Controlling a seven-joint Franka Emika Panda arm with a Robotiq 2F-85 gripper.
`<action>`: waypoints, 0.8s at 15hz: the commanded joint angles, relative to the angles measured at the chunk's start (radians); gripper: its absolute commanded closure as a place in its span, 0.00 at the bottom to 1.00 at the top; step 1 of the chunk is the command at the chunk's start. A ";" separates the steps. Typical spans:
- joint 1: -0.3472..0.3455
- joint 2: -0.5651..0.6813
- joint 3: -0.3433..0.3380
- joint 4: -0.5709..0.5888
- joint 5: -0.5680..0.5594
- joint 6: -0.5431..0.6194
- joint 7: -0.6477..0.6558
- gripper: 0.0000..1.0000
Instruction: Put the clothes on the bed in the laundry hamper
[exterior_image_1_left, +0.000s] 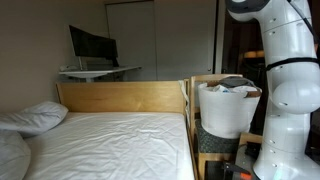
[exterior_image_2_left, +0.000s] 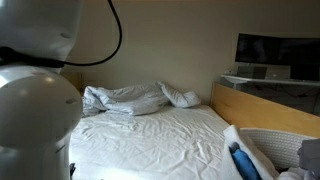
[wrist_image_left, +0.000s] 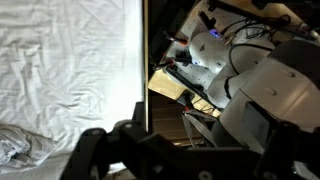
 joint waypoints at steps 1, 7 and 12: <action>0.023 0.002 -0.001 0.000 -0.022 -0.030 0.001 0.00; 0.030 0.006 0.008 0.000 -0.011 -0.029 -0.028 0.00; 0.141 0.106 -0.006 -0.001 -0.185 0.145 -0.021 0.00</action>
